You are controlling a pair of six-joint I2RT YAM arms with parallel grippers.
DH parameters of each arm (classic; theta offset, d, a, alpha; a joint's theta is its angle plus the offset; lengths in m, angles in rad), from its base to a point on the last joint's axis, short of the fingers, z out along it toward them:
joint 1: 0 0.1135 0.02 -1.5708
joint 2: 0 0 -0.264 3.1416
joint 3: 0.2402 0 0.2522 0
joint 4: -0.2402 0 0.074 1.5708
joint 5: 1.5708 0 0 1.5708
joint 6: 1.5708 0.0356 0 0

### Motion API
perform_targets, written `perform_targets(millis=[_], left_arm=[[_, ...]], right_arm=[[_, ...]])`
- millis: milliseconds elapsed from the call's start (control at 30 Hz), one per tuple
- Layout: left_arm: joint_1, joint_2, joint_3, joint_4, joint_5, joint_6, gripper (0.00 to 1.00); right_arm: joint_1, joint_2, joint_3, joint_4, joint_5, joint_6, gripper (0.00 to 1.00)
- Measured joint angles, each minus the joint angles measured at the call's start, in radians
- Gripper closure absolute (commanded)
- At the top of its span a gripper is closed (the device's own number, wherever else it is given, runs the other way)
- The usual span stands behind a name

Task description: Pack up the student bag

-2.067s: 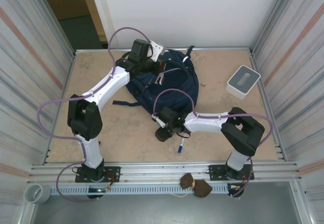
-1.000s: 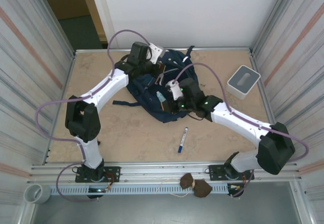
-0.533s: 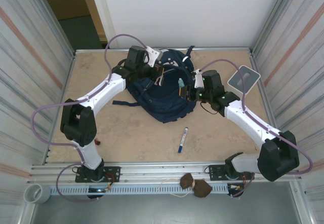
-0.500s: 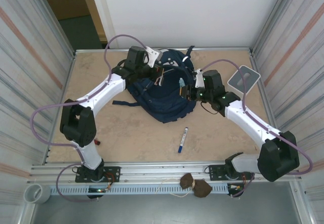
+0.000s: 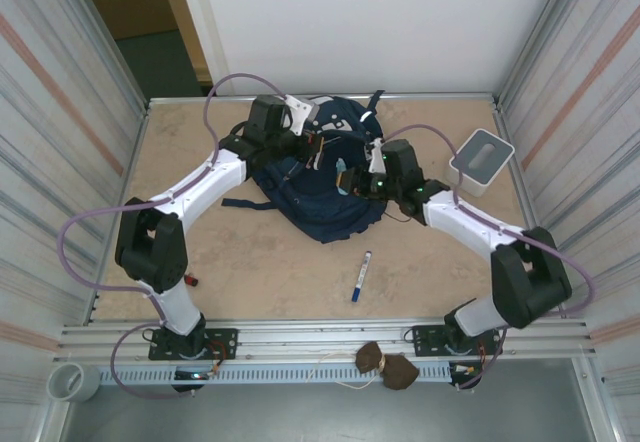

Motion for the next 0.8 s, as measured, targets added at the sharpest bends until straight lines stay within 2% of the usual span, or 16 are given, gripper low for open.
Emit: perform_targets(millis=[167,367,500,667,800], left_arm=[[-0.001,-0.008,-0.010,0.000,0.000,-0.007,1.00],[0.000,-0.008,-0.016,0.000,-0.023,-0.014,1.00],[-0.001,-0.017,-0.028,0.000,-0.024,-0.016,1.00],[-0.001,-0.023,-0.034,0.000,-0.031,-0.021,1.00],[-0.001,-0.023,-0.034,0.000,-0.031,-0.022,1.00]], right_arm=[[-0.005,0.159,0.085,0.079,0.012,0.098,0.84],[-0.024,0.304,0.245,0.135,0.039,0.176,0.59],[-0.041,0.304,0.251,0.158,0.035,0.175,0.50],[-0.046,0.222,0.177,0.121,0.023,0.119,0.48],[-0.046,0.110,0.110,0.012,0.023,0.032,0.45]])
